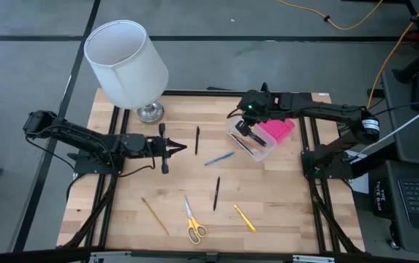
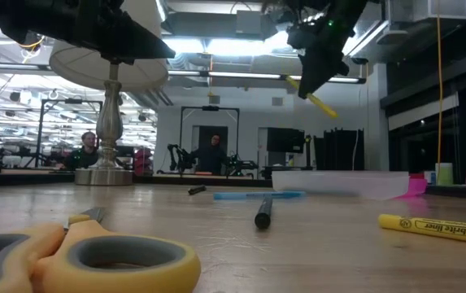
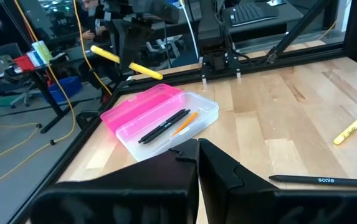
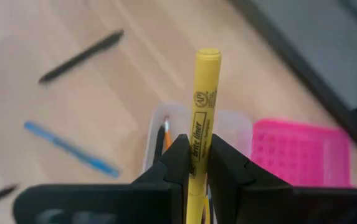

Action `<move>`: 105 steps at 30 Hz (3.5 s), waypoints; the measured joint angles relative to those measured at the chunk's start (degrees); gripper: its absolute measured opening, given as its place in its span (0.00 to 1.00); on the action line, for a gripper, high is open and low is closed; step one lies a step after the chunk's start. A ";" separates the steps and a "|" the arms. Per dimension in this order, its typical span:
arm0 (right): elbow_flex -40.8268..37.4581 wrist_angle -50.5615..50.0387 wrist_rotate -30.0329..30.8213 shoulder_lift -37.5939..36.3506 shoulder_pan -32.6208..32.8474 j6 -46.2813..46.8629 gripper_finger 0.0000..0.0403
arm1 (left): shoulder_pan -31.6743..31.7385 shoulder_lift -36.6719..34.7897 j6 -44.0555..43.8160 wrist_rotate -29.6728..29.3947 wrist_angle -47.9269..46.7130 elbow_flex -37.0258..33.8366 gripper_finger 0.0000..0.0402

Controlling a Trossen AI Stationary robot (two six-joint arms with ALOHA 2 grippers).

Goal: Pick & place school supplies into a supply box
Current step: Put the yellow pen into the pink supply box

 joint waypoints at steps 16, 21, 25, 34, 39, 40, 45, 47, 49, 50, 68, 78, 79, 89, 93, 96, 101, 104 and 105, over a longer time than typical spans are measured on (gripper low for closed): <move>-1.71 -6.28 -3.97 0.72 -1.01 4.14 0.11 | 0.01 0.00 0.00 -0.02 0.02 0.00 0.01; -7.09 -2.82 -5.06 0.72 -1.01 4.47 0.11 | 0.01 0.00 0.00 -0.01 0.02 0.00 0.00; -11.84 2.53 -8.39 0.72 -0.99 4.36 0.11 | 0.01 0.00 0.00 -0.02 0.02 0.00 0.01; -19.92 11.64 -8.41 0.72 -0.97 2.34 0.11 | 0.01 0.00 0.00 -0.02 0.02 0.02 0.01; -23.05 16.06 -8.42 0.72 -0.97 0.01 0.11 | 0.01 0.00 0.02 -0.02 0.02 0.02 0.01; -23.33 16.12 -8.37 0.72 -0.97 -0.26 0.11 | 0.01 0.00 0.01 -0.02 0.03 0.02 0.01; -24.85 17.85 -7.97 0.72 -0.99 -2.13 0.11 | 0.01 0.00 0.00 -0.02 0.02 0.02 0.01; -26.00 20.04 -7.97 0.72 -0.99 -3.04 0.11 | 0.01 0.00 0.02 -0.04 0.02 0.02 0.01; -27.06 21.29 -7.97 0.72 -0.99 -3.26 0.11 | 0.00 0.01 0.02 -0.02 0.02 0.02 0.00; -27.19 21.34 -7.97 0.72 -0.99 -3.20 0.11 | 0.01 0.01 0.02 -0.02 0.02 0.02 0.00; -27.37 21.47 -7.97 0.72 -0.99 -3.34 0.12 | 0.00 0.00 0.02 -0.04 0.03 0.02 0.01; -27.42 21.26 -7.92 0.72 -0.99 -3.09 0.21 | 0.01 0.00 0.02 -0.04 0.02 0.02 0.01; -27.42 21.28 -7.92 0.72 -0.99 -3.14 0.22 | 0.01 0.00 0.02 -0.04 0.04 0.02 0.01; -26.16 20.26 -12.53 0.59 -0.65 -1.14 0.25 | 0.01 0.00 0.02 -0.04 0.04 0.02 0.01; -23.32 17.99 -12.47 0.59 1.81 -1.40 0.20 | 0.01 0.00 0.02 -0.04 0.04 0.02 0.00; -20.37 17.00 -12.43 0.57 5.08 -0.60 0.11 | 0.01 0.01 0.02 -0.04 0.04 0.02 0.01; -14.95 14.96 -10.27 0.57 13.58 2.81 0.03 | -0.01 0.02 -0.04 -0.02 0.07 0.04 0.01; -12.50 12.58 -5.00 0.55 19.93 6.13 0.03 | -0.01 0.00 -0.95 1.50 0.07 0.04 0.00; -11.88 12.21 -3.78 0.55 22.23 6.76 0.03 | -0.01 0.01 -1.70 3.40 0.07 0.04 0.00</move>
